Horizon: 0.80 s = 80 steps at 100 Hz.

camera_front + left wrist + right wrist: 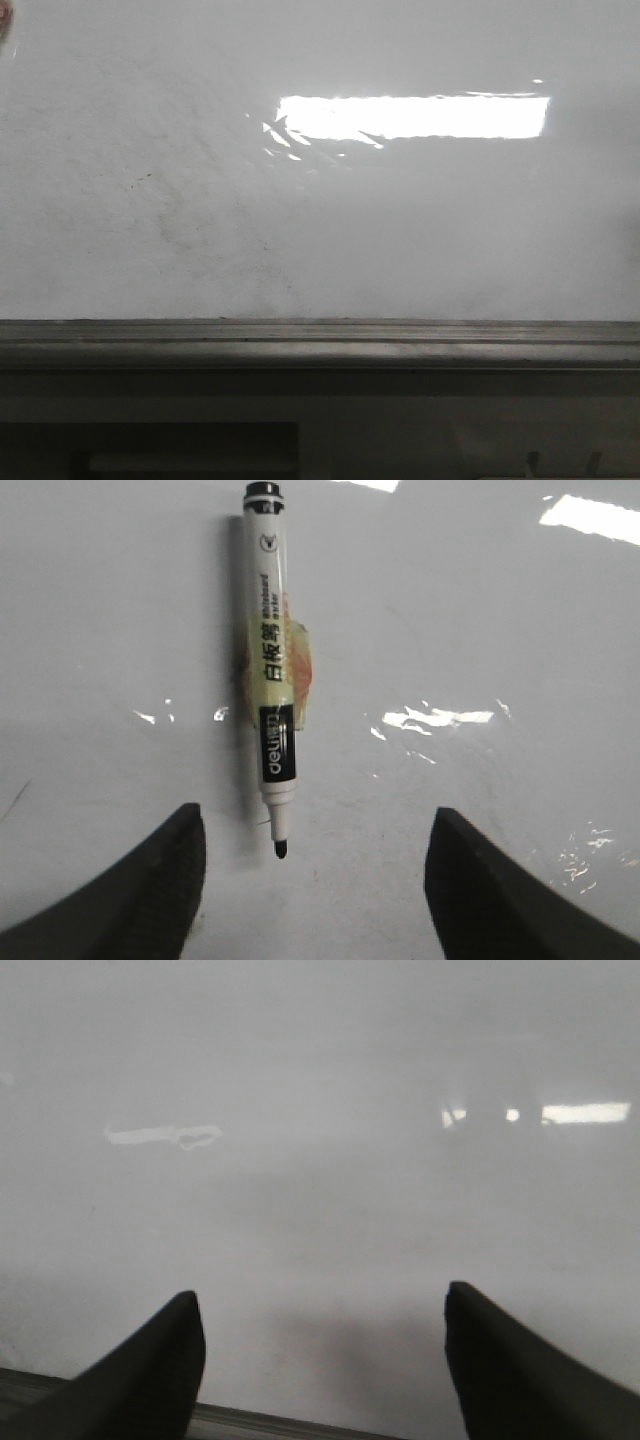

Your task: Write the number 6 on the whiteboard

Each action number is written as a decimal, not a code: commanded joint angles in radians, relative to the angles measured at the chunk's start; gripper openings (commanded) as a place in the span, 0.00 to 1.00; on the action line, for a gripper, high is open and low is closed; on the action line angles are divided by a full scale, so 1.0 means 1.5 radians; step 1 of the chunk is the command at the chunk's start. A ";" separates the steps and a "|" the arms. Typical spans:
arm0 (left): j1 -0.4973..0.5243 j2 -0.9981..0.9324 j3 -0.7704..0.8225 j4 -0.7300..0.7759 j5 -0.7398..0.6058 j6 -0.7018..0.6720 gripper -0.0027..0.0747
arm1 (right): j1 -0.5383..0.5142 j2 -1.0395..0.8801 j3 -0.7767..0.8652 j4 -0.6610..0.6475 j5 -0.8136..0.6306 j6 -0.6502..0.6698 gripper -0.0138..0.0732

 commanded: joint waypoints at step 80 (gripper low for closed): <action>0.000 0.259 -0.088 -0.188 -0.064 0.219 0.30 | -0.003 0.009 -0.025 0.006 -0.049 -0.008 0.69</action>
